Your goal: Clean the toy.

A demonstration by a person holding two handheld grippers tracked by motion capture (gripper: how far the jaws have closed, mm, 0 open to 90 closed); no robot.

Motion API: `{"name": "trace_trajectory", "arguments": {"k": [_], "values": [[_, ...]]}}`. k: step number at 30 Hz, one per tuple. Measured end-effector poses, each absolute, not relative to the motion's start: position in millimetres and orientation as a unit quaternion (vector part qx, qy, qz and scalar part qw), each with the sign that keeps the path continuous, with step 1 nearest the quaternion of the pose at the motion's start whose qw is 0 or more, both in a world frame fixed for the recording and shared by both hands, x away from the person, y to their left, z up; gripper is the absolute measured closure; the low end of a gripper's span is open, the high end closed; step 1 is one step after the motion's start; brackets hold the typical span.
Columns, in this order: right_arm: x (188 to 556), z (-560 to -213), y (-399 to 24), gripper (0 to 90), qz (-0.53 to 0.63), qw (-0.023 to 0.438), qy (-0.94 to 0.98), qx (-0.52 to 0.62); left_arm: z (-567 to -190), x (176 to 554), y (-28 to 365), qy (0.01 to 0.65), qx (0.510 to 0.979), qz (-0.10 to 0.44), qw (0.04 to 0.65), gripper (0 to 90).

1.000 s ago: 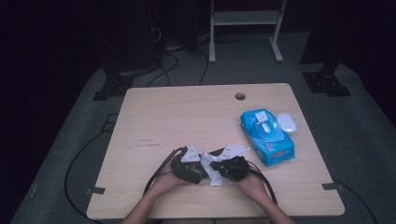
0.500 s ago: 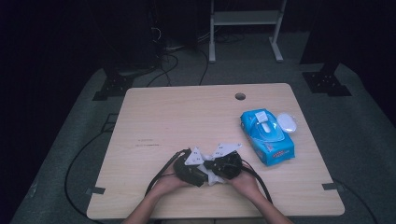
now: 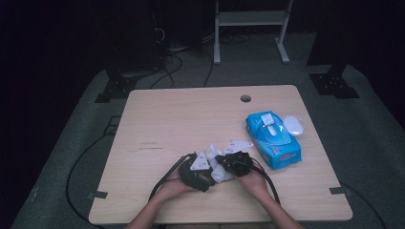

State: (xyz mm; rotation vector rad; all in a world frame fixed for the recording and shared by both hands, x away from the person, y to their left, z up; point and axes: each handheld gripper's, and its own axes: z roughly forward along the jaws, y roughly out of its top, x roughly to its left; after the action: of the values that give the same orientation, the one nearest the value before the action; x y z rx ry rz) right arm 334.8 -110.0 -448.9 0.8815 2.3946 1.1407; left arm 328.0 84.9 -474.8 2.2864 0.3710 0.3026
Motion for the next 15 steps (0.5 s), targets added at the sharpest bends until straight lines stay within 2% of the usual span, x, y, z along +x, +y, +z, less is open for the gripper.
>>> {"name": "trace_trajectory", "arguments": {"k": [1, 4, 6, 9, 13, 15], "values": [[337, -449, -116, 87.4, 0.399, 0.181, 0.841, 0.317, -475, 328, 85, 0.146, 0.9, 0.119, 0.392, 23.6], [339, -450, -127, 87.5, 0.413, 0.161, 0.828, 0.344, -475, 328, 84, 0.146, 0.9, 0.118, 0.393, 23.6], [335, -451, -120, 87.4, 0.415, 0.161, 0.831, 0.333, -475, 328, 83, 0.144, 0.901, 0.122, 0.391, 23.6], [331, -452, -103, 87.4, 0.423, 0.137, 0.845, 0.298, -475, 327, 82, 0.14, 0.903, 0.13, 0.385, 23.6], [331, -449, -106, 87.4, 0.403, 0.168, 0.849, 0.296, -475, 327, 82, 0.143, 0.901, 0.127, 0.389, 23.6], [336, -449, -116, 87.5, 0.408, 0.163, 0.839, 0.323, -475, 328, 83, 0.147, 0.9, 0.122, 0.392, 23.6]]}}
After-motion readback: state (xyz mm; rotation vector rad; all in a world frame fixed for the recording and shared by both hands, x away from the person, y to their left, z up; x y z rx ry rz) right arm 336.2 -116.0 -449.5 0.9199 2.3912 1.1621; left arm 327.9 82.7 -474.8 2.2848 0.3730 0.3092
